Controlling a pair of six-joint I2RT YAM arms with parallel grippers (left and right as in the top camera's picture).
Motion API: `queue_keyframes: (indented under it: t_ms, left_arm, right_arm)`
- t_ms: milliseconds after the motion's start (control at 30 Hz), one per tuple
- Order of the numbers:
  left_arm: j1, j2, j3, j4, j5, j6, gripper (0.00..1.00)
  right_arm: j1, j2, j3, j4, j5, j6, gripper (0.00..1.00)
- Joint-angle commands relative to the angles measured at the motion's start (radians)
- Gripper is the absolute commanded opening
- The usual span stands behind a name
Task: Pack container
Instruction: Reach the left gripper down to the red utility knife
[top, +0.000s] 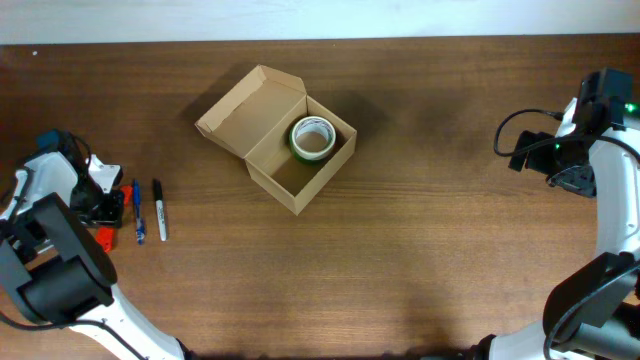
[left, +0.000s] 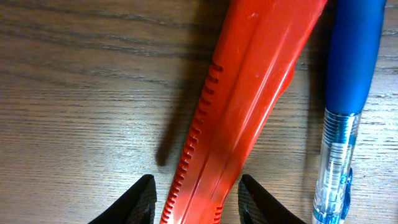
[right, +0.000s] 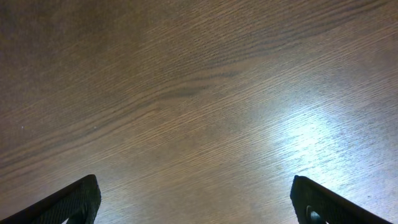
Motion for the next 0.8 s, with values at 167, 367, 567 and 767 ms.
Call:
queue_keyframes:
  t_ms: [167,367,567,767]
  left_arm:
    - [0.0,0.11,0.001,0.003,0.073,0.004,0.43]
    - [0.001,0.119,0.006,0.004,0.103,-0.009,0.11]
    - [0.0,0.119,0.059,-0.023,0.163,-0.08,0.02]
    - [-0.005,0.119,0.253,-0.216,0.209,-0.276,0.02]
  right_arm:
    - [-0.003,0.005,-0.005,0.003,-0.006,0.008,0.99]
    - [-0.003,0.005,-0.005,0.003,-0.006,0.008,0.99]
    - [-0.003,0.005,-0.005,0.003,-0.006,0.008,0.99]
    - [-0.003,0.005,-0.005,0.003,-0.006,0.008,0.99]
